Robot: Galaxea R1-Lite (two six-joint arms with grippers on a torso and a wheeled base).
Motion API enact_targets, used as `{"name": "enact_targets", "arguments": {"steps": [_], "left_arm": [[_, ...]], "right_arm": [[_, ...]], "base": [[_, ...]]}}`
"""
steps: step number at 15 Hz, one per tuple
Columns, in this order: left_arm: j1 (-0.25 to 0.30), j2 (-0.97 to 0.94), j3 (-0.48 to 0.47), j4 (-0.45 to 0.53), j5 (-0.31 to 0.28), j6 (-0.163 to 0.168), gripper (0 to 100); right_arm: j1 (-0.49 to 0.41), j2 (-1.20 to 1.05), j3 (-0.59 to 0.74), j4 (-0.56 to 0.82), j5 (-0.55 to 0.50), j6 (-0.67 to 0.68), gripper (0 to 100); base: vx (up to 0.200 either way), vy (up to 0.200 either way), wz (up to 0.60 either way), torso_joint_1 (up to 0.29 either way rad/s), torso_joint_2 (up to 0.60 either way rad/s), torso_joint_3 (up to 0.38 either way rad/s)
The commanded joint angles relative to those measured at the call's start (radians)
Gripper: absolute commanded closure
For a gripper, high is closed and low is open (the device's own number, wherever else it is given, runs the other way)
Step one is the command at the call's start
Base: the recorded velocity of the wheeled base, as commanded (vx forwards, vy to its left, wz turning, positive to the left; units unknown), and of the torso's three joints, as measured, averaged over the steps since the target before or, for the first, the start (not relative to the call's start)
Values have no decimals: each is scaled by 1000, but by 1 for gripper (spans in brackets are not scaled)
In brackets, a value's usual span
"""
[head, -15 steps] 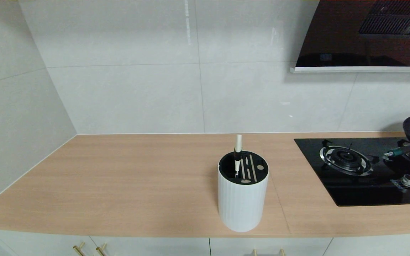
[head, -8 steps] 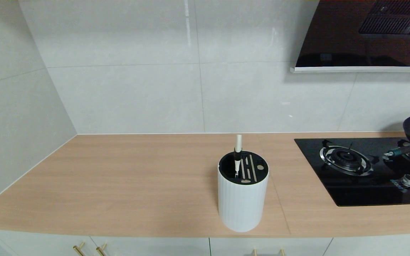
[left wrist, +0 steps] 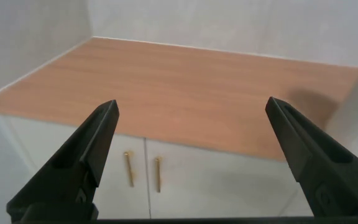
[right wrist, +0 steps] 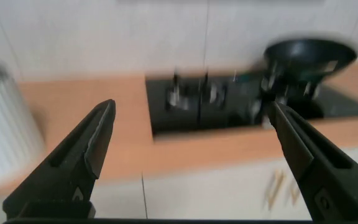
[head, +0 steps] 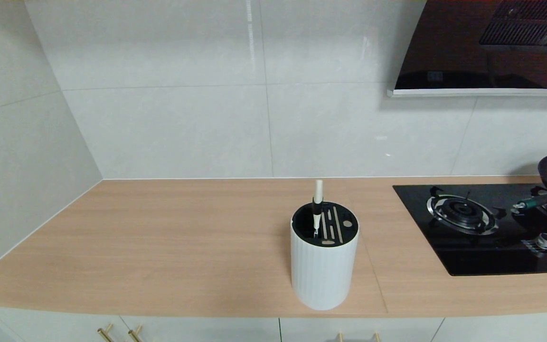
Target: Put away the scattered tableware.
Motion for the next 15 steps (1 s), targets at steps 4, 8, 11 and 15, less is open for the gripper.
{"name": "enact_targets", "arguments": {"steps": [4,8,11,15], "left_arm": [[0,2,3,32,-79,99,0],[0,2,3,31,-76,33,0],[0,2,3,31,-76,33,0],[0,2,3,31,-76,33,0]], "right_arm": [[2,0,7,11,124,-33,0],[2,0,7,11,154,-36,0],[2,5,7,29,184,-44,0],[2,0,7,45,183,19,0]], "base": [[0,0,0,0,0,0],[0,0,0,0,0,0],[0,0,0,0,0,0],[0,0,0,0,0,0]]}}
